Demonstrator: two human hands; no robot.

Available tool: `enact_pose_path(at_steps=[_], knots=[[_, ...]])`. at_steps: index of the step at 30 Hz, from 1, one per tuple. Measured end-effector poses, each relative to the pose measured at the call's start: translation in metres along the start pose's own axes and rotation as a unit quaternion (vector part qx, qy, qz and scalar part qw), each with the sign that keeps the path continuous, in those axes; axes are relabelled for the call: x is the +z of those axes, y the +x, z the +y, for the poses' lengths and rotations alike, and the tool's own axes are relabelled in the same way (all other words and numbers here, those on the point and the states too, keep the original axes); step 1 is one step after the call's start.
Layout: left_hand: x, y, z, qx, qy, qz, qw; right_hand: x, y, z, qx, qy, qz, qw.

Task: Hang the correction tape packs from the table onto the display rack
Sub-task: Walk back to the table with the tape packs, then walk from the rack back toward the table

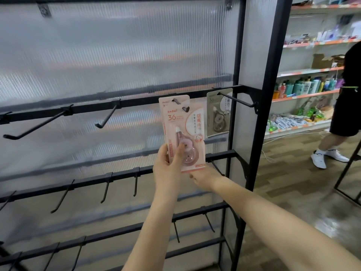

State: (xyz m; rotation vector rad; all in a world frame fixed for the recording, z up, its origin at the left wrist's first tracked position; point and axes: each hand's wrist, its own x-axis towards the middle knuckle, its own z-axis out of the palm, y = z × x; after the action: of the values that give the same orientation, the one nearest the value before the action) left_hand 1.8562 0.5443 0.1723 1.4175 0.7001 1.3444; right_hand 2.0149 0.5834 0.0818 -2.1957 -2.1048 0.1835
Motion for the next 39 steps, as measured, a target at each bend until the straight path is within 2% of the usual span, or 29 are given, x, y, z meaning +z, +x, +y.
enact_pose_path(at_steps=[5, 11, 16, 19, 22, 24, 27, 29, 33, 39], knots=[[0.001, 0.056, -0.022, -0.017, 0.087, -0.017, 0.996, -0.002, 0.001, 0.003, 0.034, -0.038, 0.01, 0.999], [-0.004, 0.103, -0.045, -0.045, 0.15, -0.037, 0.987, 0.001, -0.009, 0.007, 0.025, -0.051, -0.006, 0.998], [-0.015, 0.097, -0.055, -0.034, 0.287, -0.065, 0.955, -0.014, -0.02, 0.002, 0.042, -0.04, 0.002, 0.998], [-0.04, 0.082, -0.055, -0.021, 0.433, -0.082, 0.898, -0.033, -0.026, -0.01, 0.049, -0.031, 0.044, 0.997], [-0.074, 0.059, -0.041, 0.005, 0.583, -0.096, 0.807, -0.044, -0.029, -0.037, 0.037, -0.003, 0.124, 0.992], [-0.101, 0.038, -0.025, 0.027, 0.669, -0.098, 0.736, -0.043, -0.03, -0.066, 0.009, 0.015, 0.149, 0.989], [-0.148, -0.001, 0.001, 0.007, 0.757, -0.099, 0.646, -0.034, -0.032, -0.128, -0.065, 0.008, 0.138, 0.988], [-0.183, -0.031, 0.018, -0.036, 0.794, -0.088, 0.601, -0.024, -0.034, -0.182, -0.118, -0.019, 0.102, 0.987], [-0.266, -0.097, 0.058, -0.155, 0.829, -0.055, 0.535, -0.002, -0.059, -0.303, -0.227, -0.042, 0.024, 0.973], [-0.404, -0.216, 0.117, -0.302, 0.817, 0.047, 0.489, 0.036, -0.119, -0.49, -0.434, -0.077, 0.022, 0.897]])
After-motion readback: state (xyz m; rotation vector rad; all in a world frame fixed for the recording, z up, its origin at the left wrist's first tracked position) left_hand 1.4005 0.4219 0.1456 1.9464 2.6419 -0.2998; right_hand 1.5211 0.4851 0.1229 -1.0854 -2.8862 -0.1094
